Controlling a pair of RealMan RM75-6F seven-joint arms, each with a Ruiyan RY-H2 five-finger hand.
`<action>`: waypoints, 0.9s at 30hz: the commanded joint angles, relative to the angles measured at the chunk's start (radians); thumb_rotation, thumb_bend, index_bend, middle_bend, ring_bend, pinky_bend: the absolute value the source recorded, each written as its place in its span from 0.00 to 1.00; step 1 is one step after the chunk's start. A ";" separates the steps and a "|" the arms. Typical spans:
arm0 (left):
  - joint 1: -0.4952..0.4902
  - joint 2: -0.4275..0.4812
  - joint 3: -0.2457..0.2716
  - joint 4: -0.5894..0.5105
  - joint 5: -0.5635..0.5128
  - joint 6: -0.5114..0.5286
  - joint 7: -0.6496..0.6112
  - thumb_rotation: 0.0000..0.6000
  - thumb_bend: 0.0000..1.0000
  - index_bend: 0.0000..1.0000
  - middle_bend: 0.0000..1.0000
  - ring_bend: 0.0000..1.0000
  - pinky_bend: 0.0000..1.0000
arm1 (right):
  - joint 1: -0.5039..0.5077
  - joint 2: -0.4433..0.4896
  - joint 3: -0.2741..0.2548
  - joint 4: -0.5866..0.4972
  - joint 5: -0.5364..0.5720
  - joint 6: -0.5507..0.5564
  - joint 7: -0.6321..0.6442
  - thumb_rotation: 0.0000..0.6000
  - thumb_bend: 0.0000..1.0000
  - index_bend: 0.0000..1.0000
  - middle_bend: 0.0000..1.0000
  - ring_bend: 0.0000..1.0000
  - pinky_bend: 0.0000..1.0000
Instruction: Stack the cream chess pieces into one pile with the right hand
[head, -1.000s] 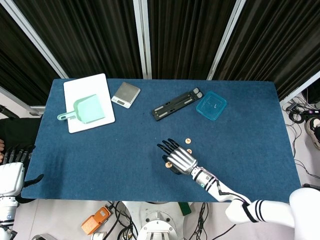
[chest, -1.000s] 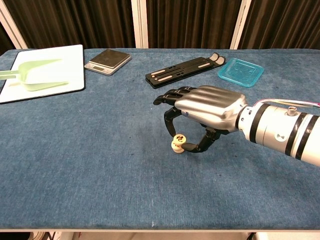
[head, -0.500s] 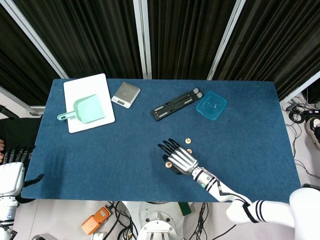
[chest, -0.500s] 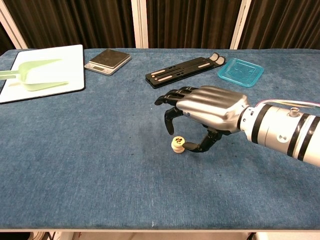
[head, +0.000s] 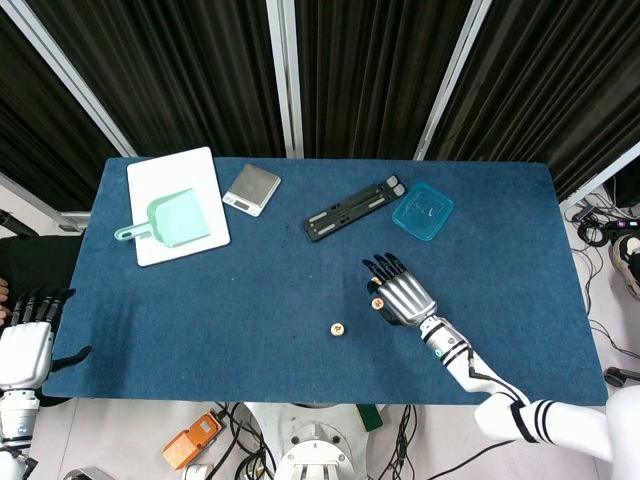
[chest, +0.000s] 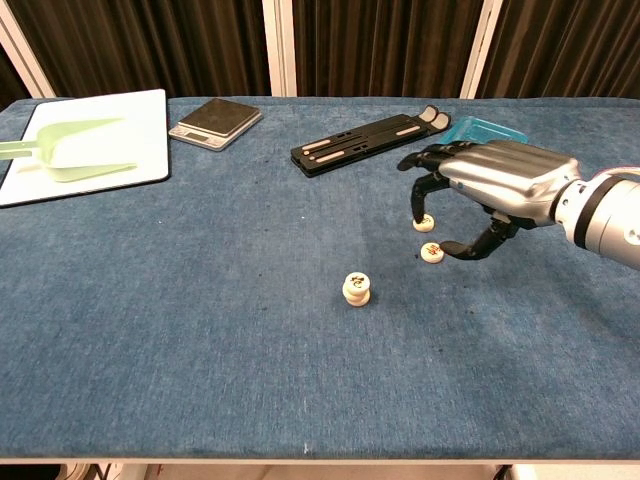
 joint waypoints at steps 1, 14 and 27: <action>-0.001 0.002 0.000 -0.004 0.000 -0.001 0.005 1.00 0.08 0.17 0.14 0.06 0.00 | 0.002 -0.017 0.000 0.032 0.015 -0.021 0.008 1.00 0.49 0.46 0.12 0.03 0.10; 0.000 0.009 0.001 -0.013 -0.007 -0.004 0.013 1.00 0.08 0.17 0.14 0.06 0.00 | 0.015 -0.047 -0.004 0.085 0.015 -0.052 0.022 1.00 0.50 0.48 0.12 0.03 0.10; 0.000 0.003 0.000 0.000 -0.009 -0.005 0.004 1.00 0.08 0.17 0.14 0.06 0.00 | 0.019 -0.050 -0.002 0.087 0.009 -0.050 0.028 1.00 0.50 0.55 0.13 0.03 0.10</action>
